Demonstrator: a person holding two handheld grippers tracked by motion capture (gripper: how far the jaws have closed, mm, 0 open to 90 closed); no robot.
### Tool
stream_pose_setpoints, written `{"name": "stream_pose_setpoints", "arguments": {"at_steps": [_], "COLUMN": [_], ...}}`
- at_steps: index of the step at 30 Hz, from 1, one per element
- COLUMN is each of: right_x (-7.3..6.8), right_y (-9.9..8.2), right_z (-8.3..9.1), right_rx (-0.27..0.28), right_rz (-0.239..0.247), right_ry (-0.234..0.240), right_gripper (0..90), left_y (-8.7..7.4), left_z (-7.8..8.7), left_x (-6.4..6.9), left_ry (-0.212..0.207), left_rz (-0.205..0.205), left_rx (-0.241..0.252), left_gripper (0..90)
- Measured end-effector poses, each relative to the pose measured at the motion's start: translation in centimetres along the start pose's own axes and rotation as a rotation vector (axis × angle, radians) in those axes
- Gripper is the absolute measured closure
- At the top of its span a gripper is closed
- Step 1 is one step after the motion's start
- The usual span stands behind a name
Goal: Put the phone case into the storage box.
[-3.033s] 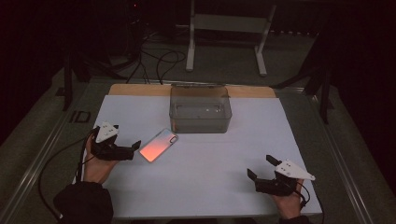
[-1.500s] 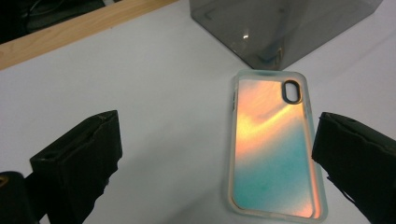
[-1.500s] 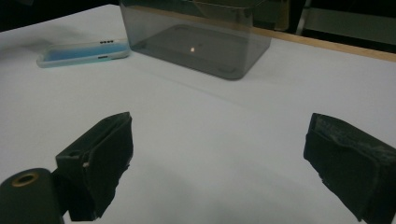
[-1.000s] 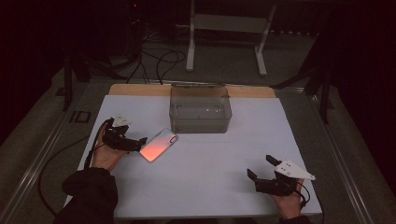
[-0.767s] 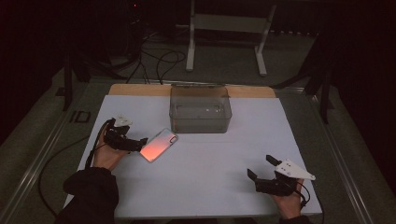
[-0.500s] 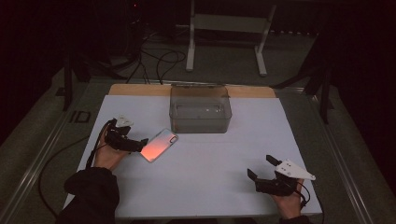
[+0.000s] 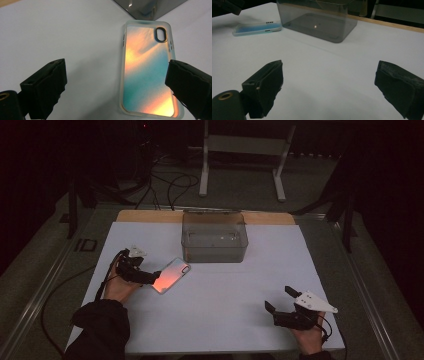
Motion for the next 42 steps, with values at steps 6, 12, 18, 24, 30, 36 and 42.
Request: {"name": "stream_pose_setpoints", "arguments": {"at_steps": [6,12,18,24,30,36,42], "right_x": [-0.1,-0.1,-0.1,-0.1,-0.1,-0.1,0.0], "right_y": [0.0,0.0,0.0,-0.1,-0.1,-0.1,-0.1], "right_z": [0.0,0.0,0.0,-0.1,-0.1,-0.1,-0.1], "right_rx": [0.000,-0.001,-0.003,-0.006,-0.003,-0.006,-0.007], "right_rz": [-0.001,-0.001,-0.002,-0.001,-0.005,-0.002,0.000], "right_ry": [0.005,0.006,0.006,0.005,0.006,0.006,0.004], "right_gripper": [8.4,8.4,8.4,8.5,8.5,8.5,8.5], "left_y": [-0.3,-0.7,-1.0,-1.3,-1.5,-2.0,-2.3], "left_z": [-0.4,-0.9,-1.3,-1.6,-1.8,-2.1,-2.2], "left_x": [0.2,0.2,0.3,0.4,0.5,0.7,1.3], "left_ry": [-0.001,-0.004,-0.013,-0.022,-0.022,-0.039,-0.122], "left_rz": [-0.006,-0.008,-0.001,0.005,0.003,0.008,0.013], "left_rx": [-0.019,-0.048,-0.069,-0.087,-0.105,-0.127,-0.146], "left_gripper": [5.5,6.4,7.6,10.6,16.4,34.1,63.9]}}
Point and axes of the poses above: each handheld gripper's, and its own axes: z roughly backward along the jaws, y roughly out of its top, x roughly to its right, the point moved 9 cm from there along -z, roughly forward along the jaws, and after that the axes turned 5 degrees about -z, right-handed, at the moved point
